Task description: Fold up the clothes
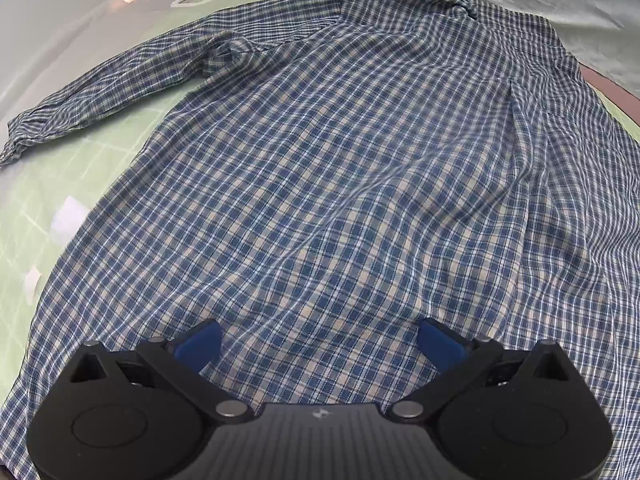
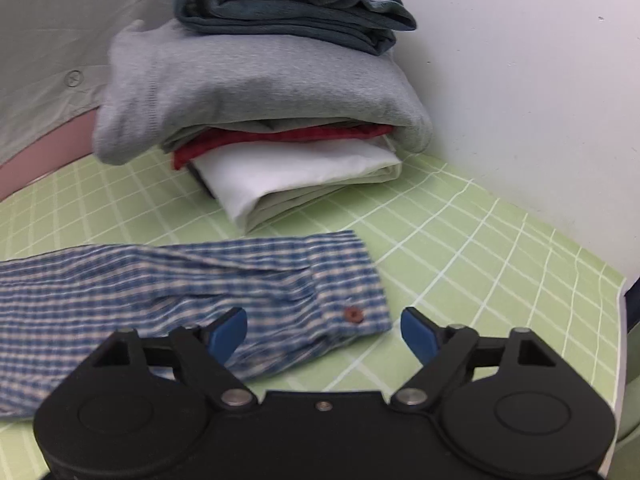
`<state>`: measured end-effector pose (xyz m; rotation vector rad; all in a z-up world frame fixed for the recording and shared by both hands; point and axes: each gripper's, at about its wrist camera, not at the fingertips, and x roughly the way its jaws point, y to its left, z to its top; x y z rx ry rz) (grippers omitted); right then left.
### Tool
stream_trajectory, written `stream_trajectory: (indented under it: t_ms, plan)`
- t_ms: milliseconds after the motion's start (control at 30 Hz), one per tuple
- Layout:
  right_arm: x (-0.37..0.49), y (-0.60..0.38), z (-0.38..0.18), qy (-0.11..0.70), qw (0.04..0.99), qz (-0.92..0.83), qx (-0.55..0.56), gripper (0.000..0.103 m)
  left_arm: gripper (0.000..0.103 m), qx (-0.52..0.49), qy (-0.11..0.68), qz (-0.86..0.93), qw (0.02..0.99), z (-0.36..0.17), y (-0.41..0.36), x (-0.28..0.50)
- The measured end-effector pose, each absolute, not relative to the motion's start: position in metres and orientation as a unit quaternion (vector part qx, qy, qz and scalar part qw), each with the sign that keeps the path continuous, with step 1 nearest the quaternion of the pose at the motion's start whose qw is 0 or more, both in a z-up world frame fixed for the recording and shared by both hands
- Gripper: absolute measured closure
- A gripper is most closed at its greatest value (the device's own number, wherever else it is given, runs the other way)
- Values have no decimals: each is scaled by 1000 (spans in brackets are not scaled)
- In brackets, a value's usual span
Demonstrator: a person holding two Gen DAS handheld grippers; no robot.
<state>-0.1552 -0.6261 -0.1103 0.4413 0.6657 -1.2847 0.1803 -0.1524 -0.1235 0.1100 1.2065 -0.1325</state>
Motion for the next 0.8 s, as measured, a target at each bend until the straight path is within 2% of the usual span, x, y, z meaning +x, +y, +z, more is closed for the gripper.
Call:
stream_trajectory:
  t_ms: [100, 267, 467, 800]
  plan:
    - [-129, -570, -110, 311, 763, -525, 214, 8, 0, 57, 573, -69, 814, -123, -149, 181]
    - [-77, -460, -107, 350, 816, -425, 175, 6, 0, 37, 555, -57, 829, -111, -108, 175]
    - [-45, -369, -113, 386, 842, -350, 139, 5, 0, 13, 531, -17, 847, -97, -23, 187]
    - [-5, -311, -135, 406, 811, -385, 172, 5, 0, -38, 504, 79, 859, -84, 124, 259]
